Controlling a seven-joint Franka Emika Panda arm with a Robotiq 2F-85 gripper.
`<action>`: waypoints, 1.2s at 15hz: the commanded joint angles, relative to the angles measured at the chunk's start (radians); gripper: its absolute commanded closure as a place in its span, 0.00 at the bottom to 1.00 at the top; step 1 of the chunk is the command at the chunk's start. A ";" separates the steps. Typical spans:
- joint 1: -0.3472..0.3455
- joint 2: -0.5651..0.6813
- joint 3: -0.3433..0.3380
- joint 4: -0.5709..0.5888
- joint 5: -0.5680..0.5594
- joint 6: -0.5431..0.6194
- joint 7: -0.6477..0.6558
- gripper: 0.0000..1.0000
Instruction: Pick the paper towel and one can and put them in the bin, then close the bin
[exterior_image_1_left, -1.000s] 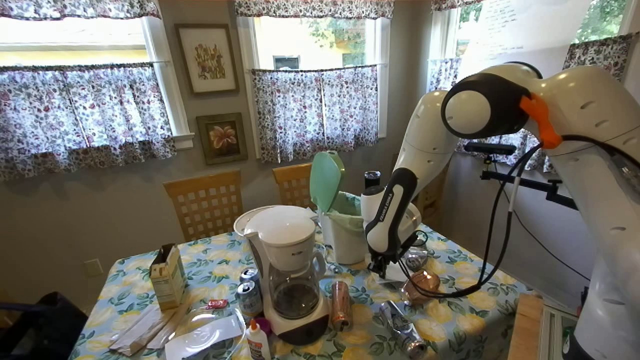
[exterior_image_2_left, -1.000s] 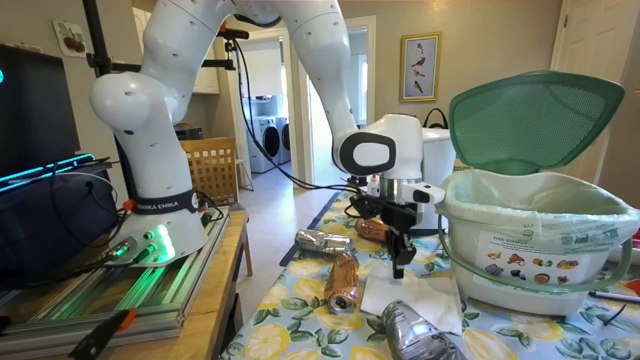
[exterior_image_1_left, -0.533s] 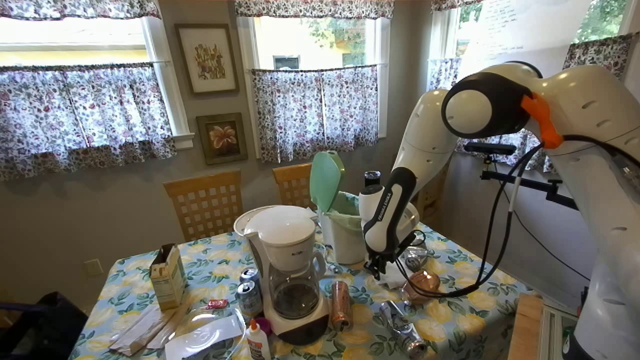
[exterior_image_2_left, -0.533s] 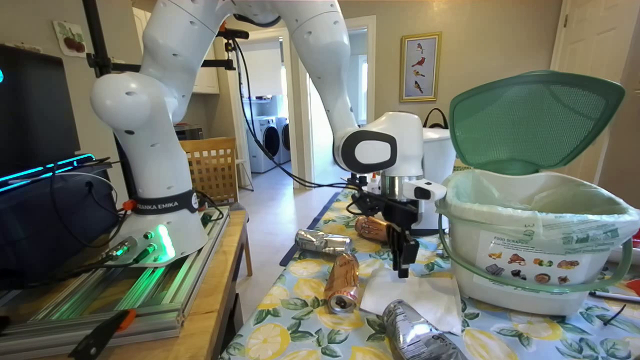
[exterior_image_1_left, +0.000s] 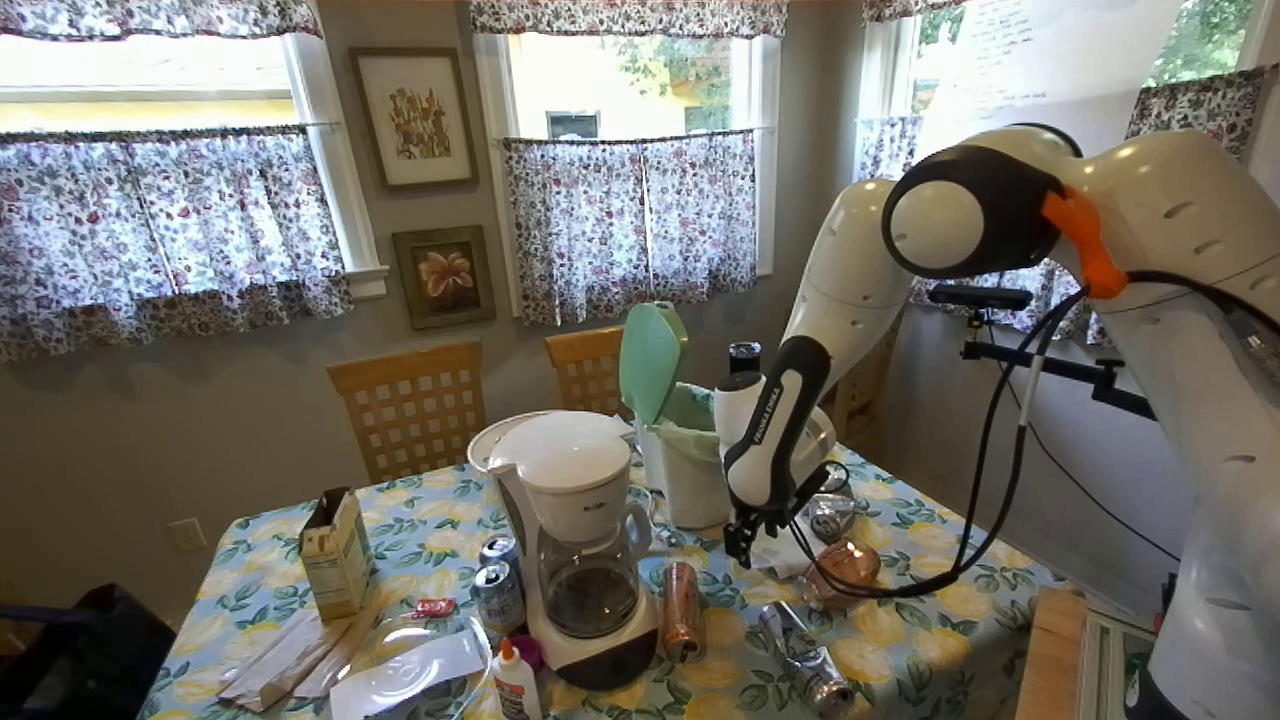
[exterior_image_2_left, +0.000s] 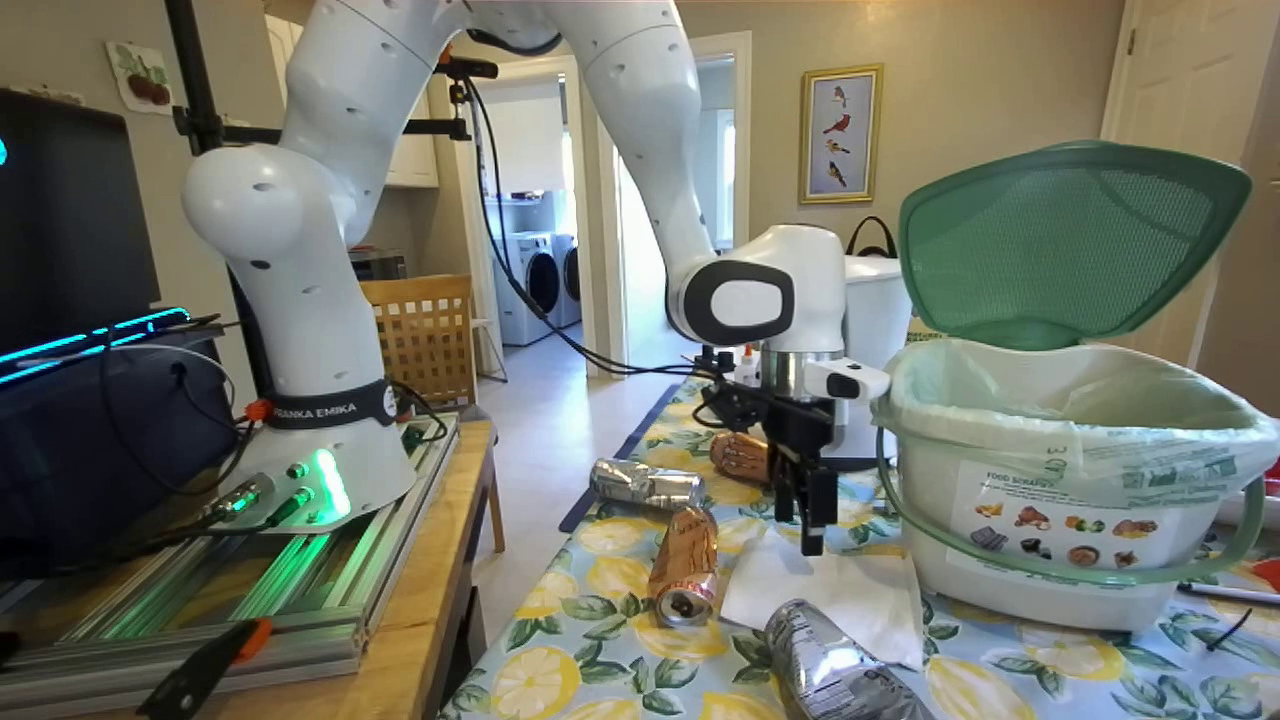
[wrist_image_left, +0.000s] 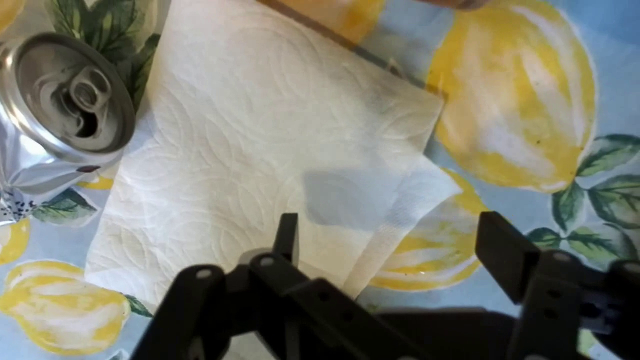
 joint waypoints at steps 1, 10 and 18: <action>0.020 0.023 -0.014 0.027 -0.051 -0.045 0.033 0.00; 0.037 0.035 -0.035 0.027 -0.106 -0.062 0.044 0.73; 0.076 -0.094 -0.037 -0.034 -0.135 -0.140 0.064 1.00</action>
